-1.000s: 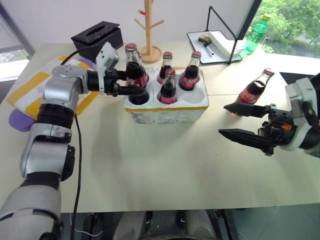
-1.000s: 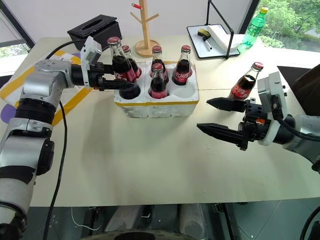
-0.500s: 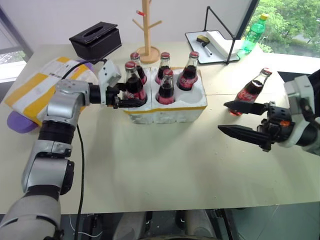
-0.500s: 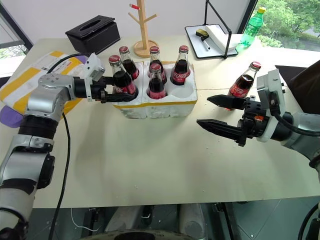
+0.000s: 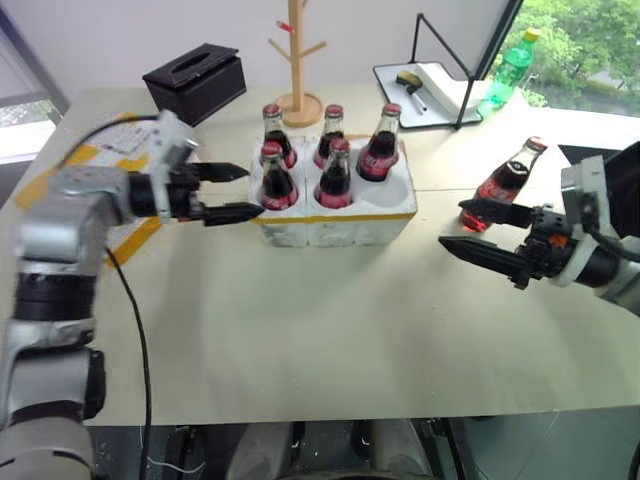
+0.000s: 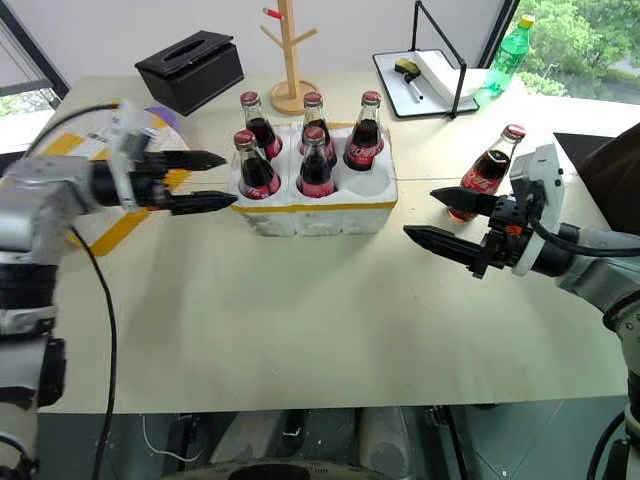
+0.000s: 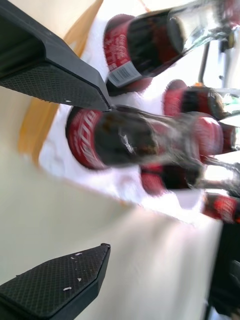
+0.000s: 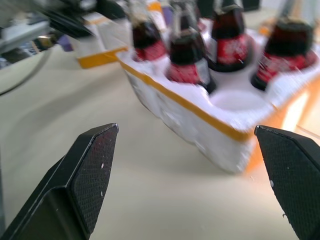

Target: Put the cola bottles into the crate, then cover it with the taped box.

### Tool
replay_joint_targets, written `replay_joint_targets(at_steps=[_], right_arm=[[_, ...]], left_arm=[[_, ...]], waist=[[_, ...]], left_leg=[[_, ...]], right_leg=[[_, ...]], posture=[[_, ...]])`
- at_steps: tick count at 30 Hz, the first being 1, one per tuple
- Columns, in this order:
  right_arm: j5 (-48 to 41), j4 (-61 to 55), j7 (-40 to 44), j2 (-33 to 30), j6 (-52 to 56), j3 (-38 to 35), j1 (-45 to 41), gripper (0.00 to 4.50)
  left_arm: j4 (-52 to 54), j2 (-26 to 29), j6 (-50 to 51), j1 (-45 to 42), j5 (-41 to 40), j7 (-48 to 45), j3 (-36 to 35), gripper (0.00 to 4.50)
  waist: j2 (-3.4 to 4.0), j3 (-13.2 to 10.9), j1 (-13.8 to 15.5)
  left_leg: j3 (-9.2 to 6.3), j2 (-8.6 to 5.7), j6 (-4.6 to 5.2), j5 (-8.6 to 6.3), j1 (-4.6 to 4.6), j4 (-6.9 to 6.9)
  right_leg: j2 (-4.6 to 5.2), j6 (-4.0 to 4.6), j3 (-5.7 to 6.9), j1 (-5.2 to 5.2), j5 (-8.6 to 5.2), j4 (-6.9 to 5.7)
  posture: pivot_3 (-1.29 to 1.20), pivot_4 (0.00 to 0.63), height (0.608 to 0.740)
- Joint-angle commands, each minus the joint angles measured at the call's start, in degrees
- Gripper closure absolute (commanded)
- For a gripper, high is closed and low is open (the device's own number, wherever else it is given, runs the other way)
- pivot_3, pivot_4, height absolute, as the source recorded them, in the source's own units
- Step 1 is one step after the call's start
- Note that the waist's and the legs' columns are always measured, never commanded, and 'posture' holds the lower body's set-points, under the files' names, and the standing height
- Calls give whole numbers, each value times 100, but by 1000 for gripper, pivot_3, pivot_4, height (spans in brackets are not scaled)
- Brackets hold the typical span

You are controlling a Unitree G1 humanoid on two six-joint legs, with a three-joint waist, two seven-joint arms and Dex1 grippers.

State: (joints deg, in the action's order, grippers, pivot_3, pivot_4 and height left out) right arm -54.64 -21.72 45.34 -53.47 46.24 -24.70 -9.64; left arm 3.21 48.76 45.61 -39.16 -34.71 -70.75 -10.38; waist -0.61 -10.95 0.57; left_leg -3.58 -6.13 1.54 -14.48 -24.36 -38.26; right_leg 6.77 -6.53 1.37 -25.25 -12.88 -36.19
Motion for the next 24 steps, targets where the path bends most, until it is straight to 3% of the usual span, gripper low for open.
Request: replay_joint_targets(at_steps=[1, 5, 11, 17, 24], right_arm=[[128, 30, -160, 64, -118, -400, 156, 0], [273, 121, -492, 252, -87, -615, 512, 0], [884, 338, -1160, 646, -418, -541, 503, 0], [1566, 995, -1828, 1155, -888, -298, -106, 0], [2086, 1833, -1790, 1370, -1310, 87, -725, 0]], left_arm=[[1158, 313, 990, 276, -1198, 196, -794, 84], [2092, 454, 1127, 1008, -1556, 436, -958, 84], [2283, 245, 1030, 1198, -1638, 957, -703, 84], [2433, 44, 1005, 1177, -1801, 1355, -564, 84], [2585, 82, 888, 1321, -1856, 1532, -518, 84]], waist=[[6, 4, 11], [11, 7, 32], [12, 8, 27], [13, 8, 8], [14, 7, 15]], left_leg=[[0, 0, -1, 0, 2, 1], [-1, 0, -1, -1, 44, 4], [0, 0, 34, -24, 92, 6], [1, 0, 29, -20, 92, 12], [1, 0, -1, -3, 92, 15]], right_leg=[[0, 0, -1, 2, 0, 0], [0, 1, 0, 47, -1, 6], [0, 3, -3, 89, -2, 9], [-4, 3, -5, 83, -2, 7], [-5, 3, -6, 82, -2, 8]], posture=[[0, 150, 736], [0, 150, 736], [0, 150, 736], [0, 150, 736], [0, 150, 736]])
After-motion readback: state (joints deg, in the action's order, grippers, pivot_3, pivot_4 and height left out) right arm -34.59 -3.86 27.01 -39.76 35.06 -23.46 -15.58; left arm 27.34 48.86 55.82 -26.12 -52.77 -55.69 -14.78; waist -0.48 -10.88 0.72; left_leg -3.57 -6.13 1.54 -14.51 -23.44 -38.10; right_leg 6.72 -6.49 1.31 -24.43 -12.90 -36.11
